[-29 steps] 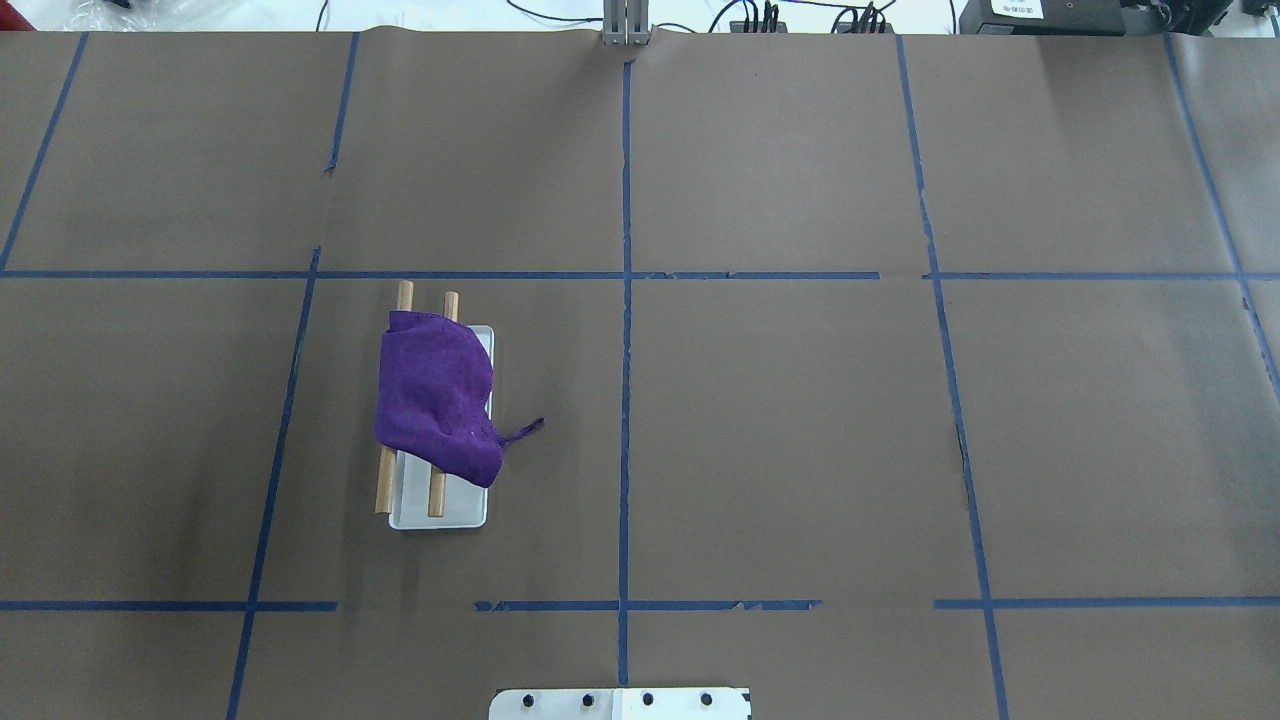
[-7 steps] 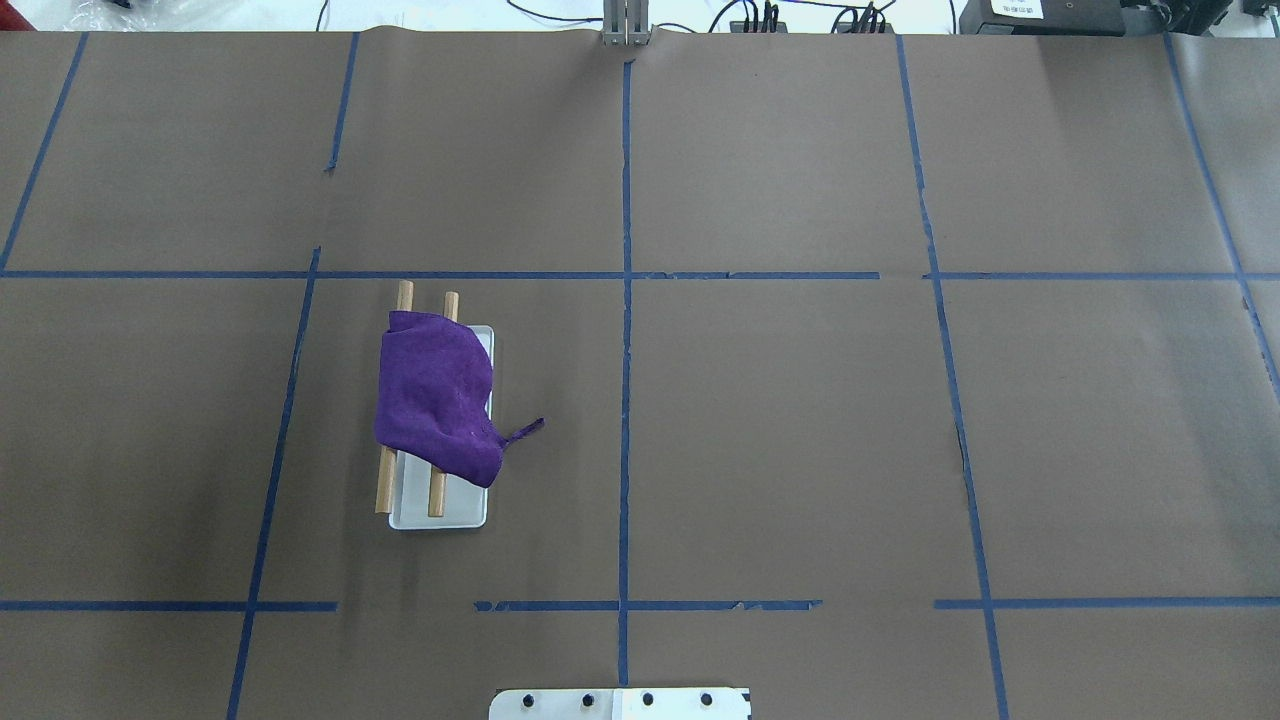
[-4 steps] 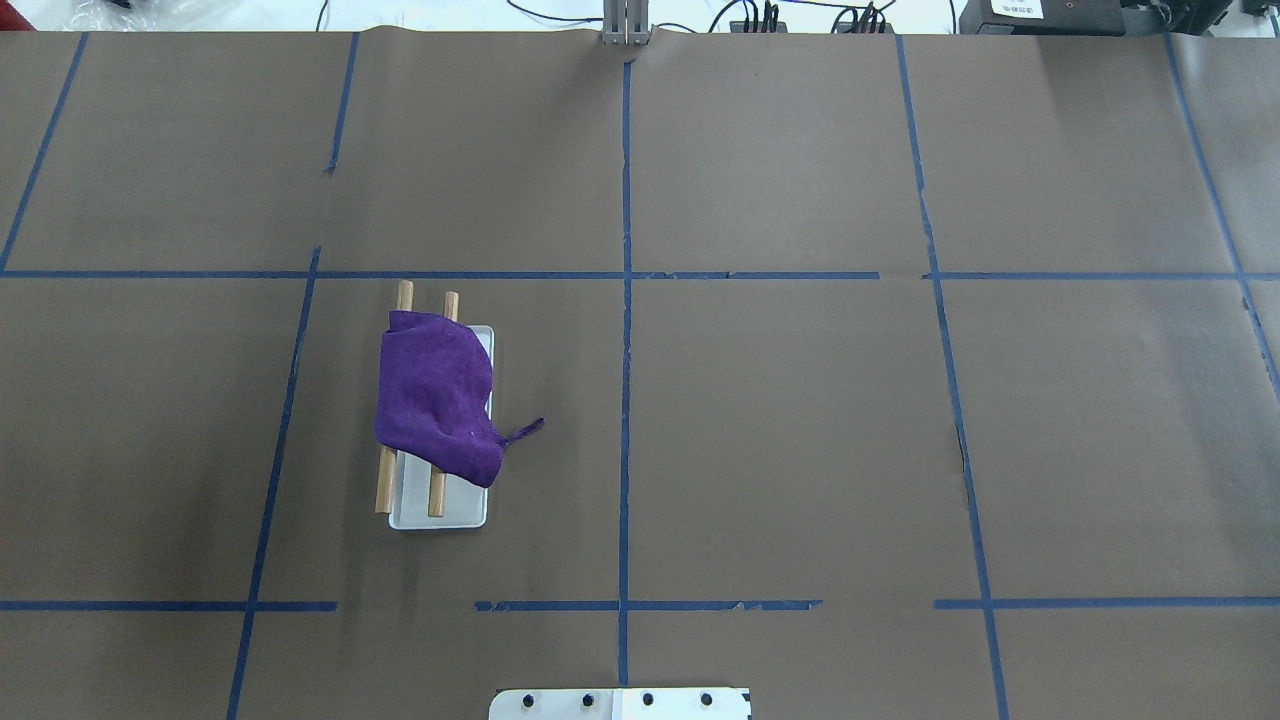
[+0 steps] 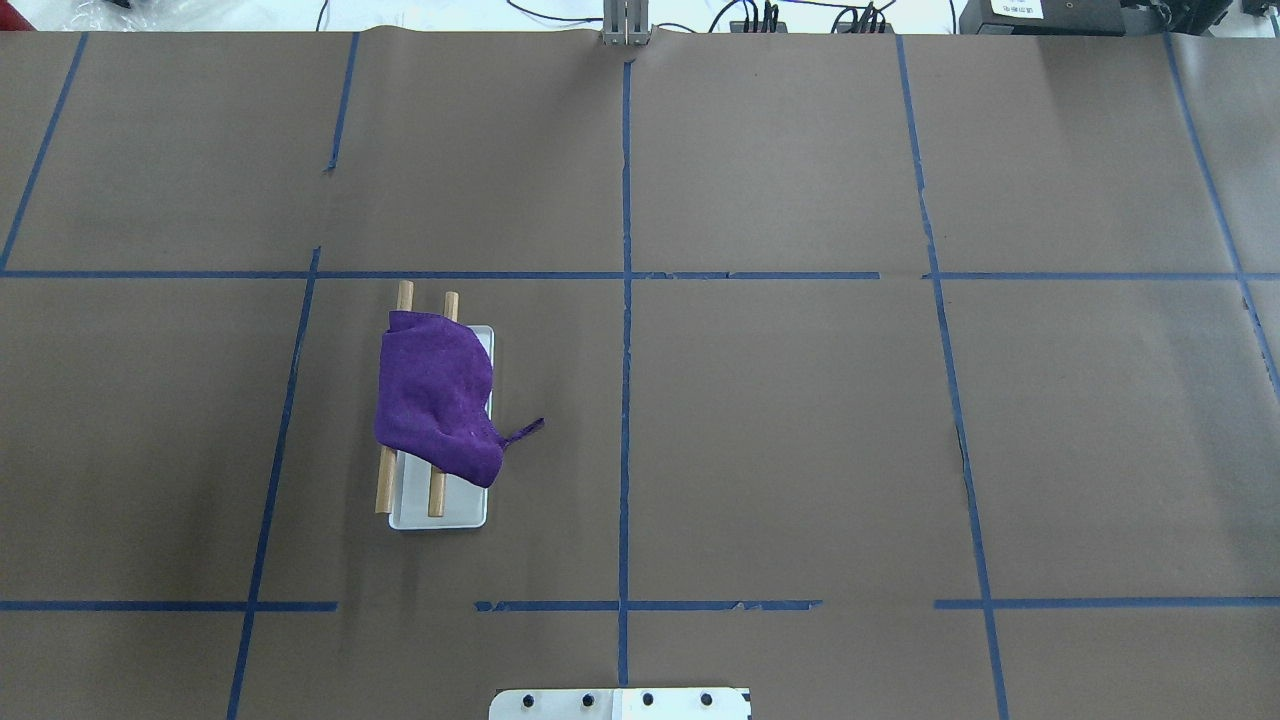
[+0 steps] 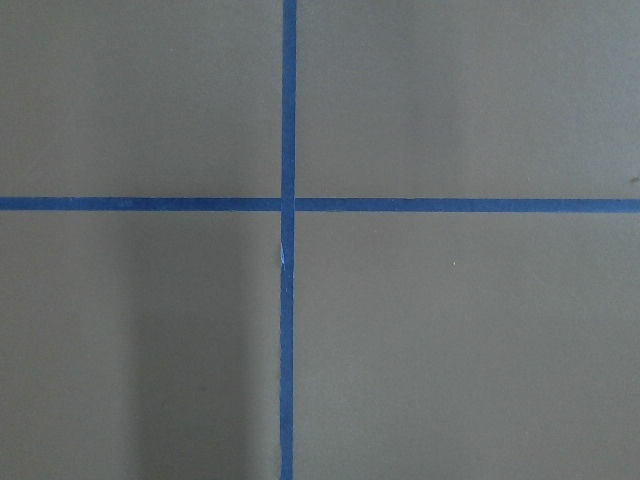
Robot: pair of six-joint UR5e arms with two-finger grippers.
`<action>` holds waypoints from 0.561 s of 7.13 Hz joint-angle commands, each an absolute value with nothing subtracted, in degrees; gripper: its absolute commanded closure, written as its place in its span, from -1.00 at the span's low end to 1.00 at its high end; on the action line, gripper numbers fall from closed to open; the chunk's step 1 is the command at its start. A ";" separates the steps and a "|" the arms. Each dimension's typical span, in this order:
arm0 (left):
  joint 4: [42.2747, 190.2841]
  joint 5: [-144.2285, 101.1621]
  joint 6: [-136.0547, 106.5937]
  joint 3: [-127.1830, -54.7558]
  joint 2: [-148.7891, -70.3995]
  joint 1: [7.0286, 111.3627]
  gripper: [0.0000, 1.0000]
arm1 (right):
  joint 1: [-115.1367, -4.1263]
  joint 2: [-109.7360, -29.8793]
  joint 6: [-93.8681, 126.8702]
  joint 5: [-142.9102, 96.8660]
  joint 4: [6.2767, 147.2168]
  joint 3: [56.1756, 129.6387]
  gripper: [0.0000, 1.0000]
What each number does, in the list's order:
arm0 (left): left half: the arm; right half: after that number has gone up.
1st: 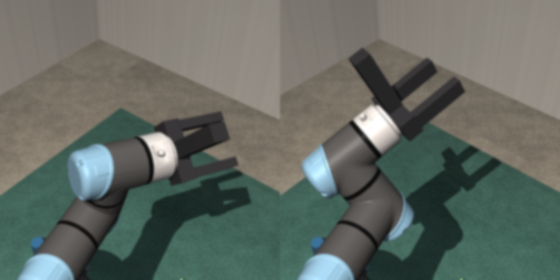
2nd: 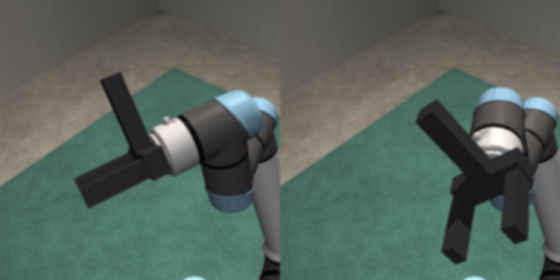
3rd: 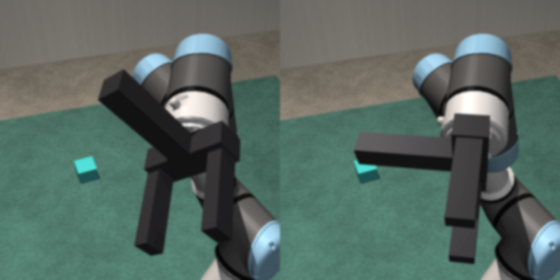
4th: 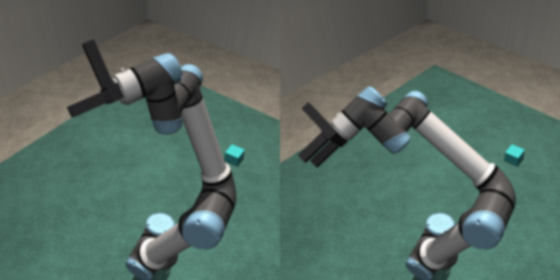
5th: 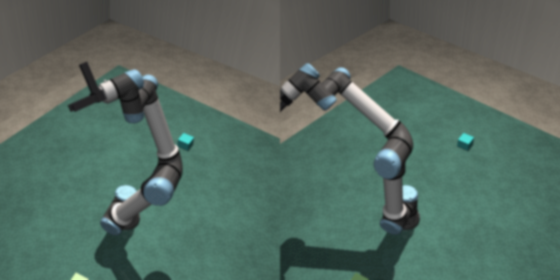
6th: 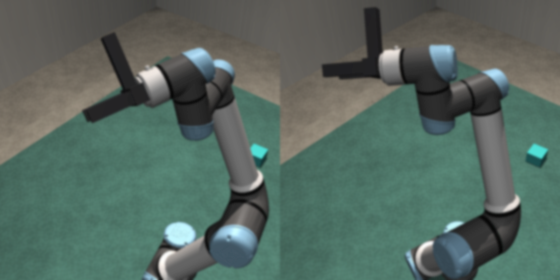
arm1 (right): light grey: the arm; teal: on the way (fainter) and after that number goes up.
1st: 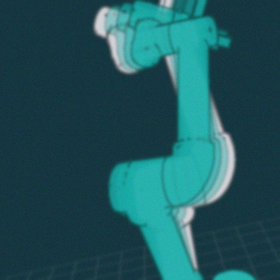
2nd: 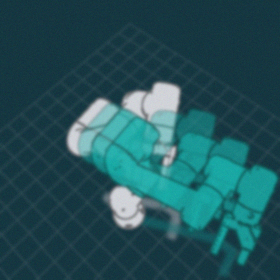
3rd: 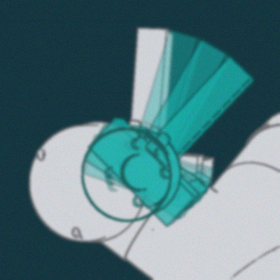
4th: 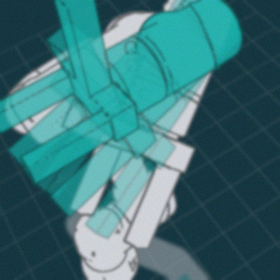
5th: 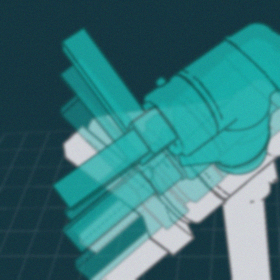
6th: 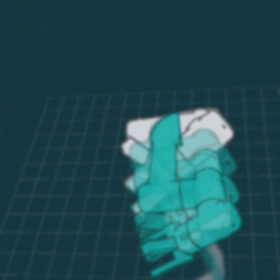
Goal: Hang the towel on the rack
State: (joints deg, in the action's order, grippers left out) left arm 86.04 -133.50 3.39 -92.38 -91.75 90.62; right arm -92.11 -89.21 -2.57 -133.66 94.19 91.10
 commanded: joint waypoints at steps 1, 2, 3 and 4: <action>86.04 -133.51 3.34 -92.37 -91.76 90.62 -1.00 | -92.11 -89.47 -2.37 -134.21 94.13 90.97 -1.00; 86.04 -133.51 3.43 -92.37 -91.76 90.62 -1.00 | -92.11 -89.47 -2.29 -134.21 94.13 90.79 -1.00; 86.04 -133.51 3.34 -92.29 -91.76 90.62 -1.00 | -92.11 -89.47 -2.29 -134.30 94.04 90.97 -1.00; 86.04 -133.51 3.34 -92.11 -91.76 90.62 -1.00 | -92.11 -89.56 -2.29 -134.30 94.04 90.97 -1.00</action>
State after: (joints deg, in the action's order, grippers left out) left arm 86.04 -133.51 3.36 -92.26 -91.76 90.61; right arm -92.11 -89.49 -2.30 -134.25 94.07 90.93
